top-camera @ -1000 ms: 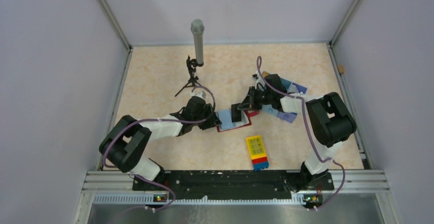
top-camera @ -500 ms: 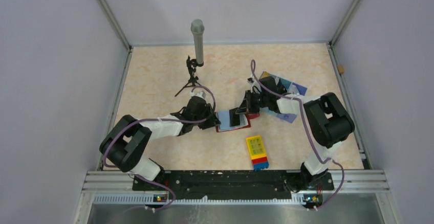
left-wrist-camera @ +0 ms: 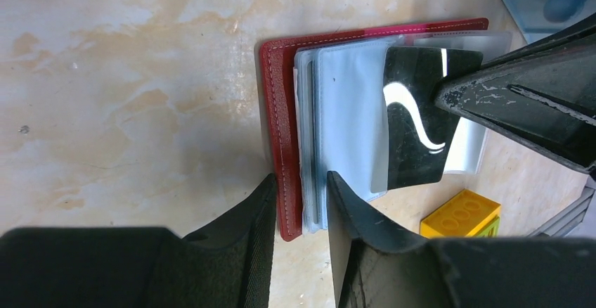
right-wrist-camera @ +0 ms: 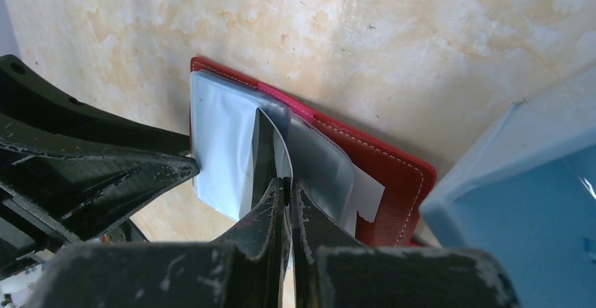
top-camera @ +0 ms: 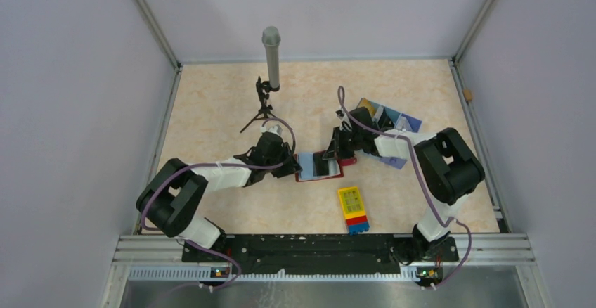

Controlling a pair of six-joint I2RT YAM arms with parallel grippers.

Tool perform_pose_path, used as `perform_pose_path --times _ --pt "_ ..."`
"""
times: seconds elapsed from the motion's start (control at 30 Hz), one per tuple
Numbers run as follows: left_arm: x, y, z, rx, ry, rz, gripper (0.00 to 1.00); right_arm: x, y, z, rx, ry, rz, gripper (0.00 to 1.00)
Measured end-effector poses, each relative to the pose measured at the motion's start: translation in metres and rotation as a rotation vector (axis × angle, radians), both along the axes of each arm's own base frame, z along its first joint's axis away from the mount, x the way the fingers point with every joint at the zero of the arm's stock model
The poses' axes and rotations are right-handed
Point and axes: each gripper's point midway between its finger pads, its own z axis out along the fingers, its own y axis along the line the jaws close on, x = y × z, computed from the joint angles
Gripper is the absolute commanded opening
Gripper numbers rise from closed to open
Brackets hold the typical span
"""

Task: Put the credit cards into the card holder
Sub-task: Insert the credit card into the card holder.

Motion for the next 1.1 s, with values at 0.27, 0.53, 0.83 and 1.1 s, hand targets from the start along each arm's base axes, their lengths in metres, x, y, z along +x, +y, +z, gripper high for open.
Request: perform_pose_path --times 0.27,0.53,0.83,1.1 --pt "0.0001 0.0018 -0.0003 0.008 -0.001 0.005 0.32 -0.0016 -0.0008 -0.0035 -0.069 -0.007 -0.035 0.00" --pt "0.0000 0.0024 -0.0009 0.010 -0.001 0.007 0.32 -0.0040 -0.0013 0.0007 -0.107 -0.028 -0.063 0.00" --pt "0.0002 0.0026 -0.0009 0.010 -0.002 0.008 0.31 -0.0057 -0.0056 0.0031 -0.144 -0.040 -0.088 0.00" --pt "-0.0001 0.0019 -0.0008 0.006 -0.004 0.005 0.31 -0.0072 -0.0070 0.0015 -0.147 -0.042 -0.090 0.00"
